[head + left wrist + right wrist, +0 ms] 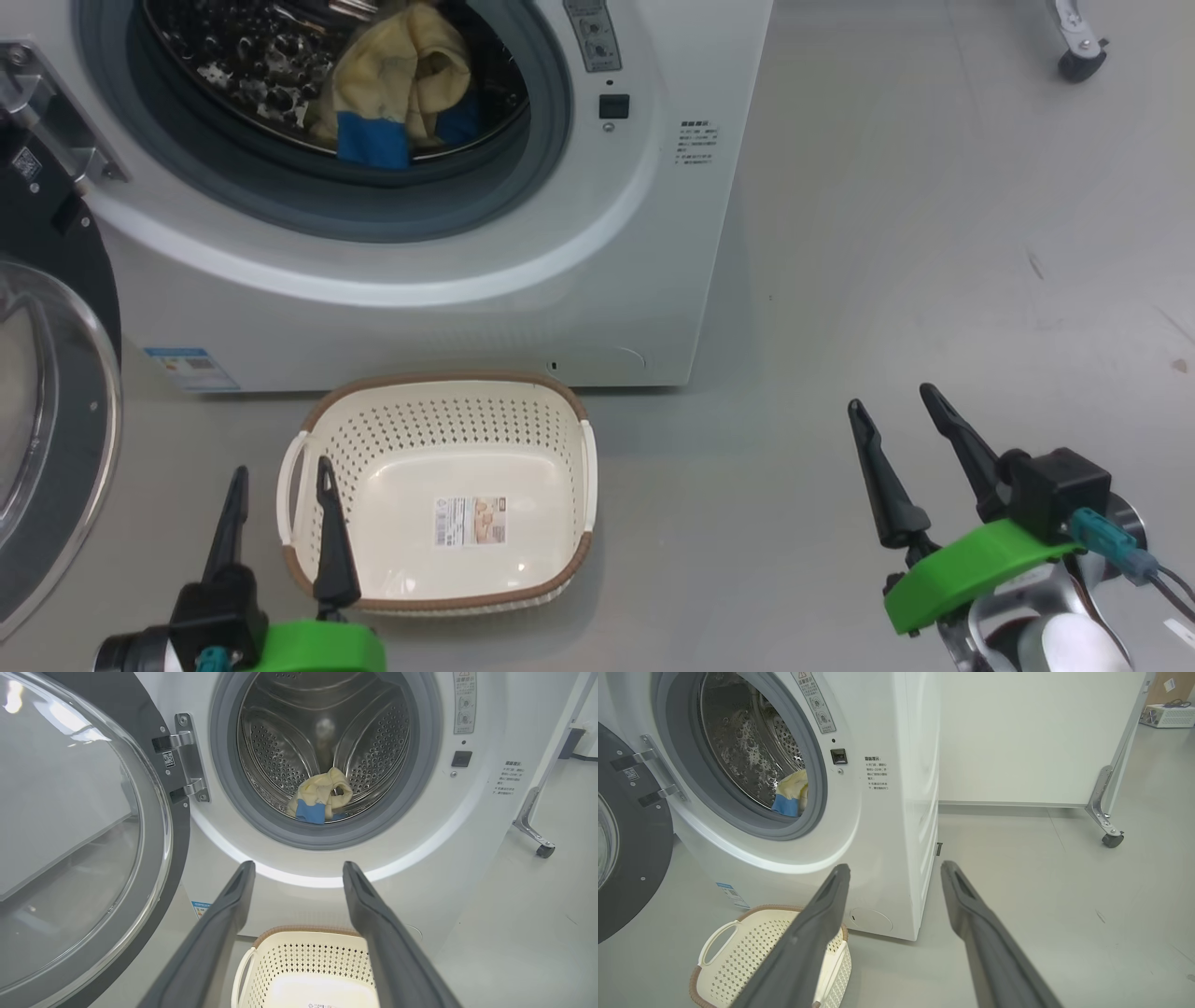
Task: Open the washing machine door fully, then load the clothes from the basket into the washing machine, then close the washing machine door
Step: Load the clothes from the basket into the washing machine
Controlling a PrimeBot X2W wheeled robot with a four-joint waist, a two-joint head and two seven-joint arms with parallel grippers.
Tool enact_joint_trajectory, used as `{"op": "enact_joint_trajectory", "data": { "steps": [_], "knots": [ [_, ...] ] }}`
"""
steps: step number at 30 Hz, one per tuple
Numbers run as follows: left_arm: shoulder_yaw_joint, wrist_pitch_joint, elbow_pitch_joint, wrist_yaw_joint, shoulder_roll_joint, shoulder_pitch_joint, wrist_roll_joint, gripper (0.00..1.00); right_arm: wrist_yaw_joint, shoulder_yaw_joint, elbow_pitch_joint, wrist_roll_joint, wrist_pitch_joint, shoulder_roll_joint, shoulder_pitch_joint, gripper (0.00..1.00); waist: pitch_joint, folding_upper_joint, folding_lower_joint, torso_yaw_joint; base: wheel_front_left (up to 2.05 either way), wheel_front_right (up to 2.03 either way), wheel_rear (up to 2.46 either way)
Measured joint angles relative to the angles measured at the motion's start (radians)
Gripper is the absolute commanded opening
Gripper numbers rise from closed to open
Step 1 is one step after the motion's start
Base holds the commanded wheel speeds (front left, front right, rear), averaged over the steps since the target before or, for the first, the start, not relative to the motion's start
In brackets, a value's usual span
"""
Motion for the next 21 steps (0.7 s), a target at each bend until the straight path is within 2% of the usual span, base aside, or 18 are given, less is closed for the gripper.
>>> {"op": "enact_joint_trajectory", "data": {
  "steps": [8, 21],
  "knots": [
    [-0.020, 0.000, 0.007, 0.000, -0.006, 0.032, 0.023, 1.00, 0.000, -0.007, -0.037, 0.000, 0.019, 0.000, 0.044, 1.00, -0.034, 0.0000, 0.0000, -0.002, 0.00, 0.00, 0.00],
    [-0.022, 0.000, 0.021, 0.000, -0.008, 0.033, 0.027, 1.00, 0.000, -0.009, -0.049, 0.001, 0.020, 0.001, 0.050, 1.00, -0.026, 0.0000, 0.0001, -0.003, 0.00, 0.00, 0.00]
  ]
}}
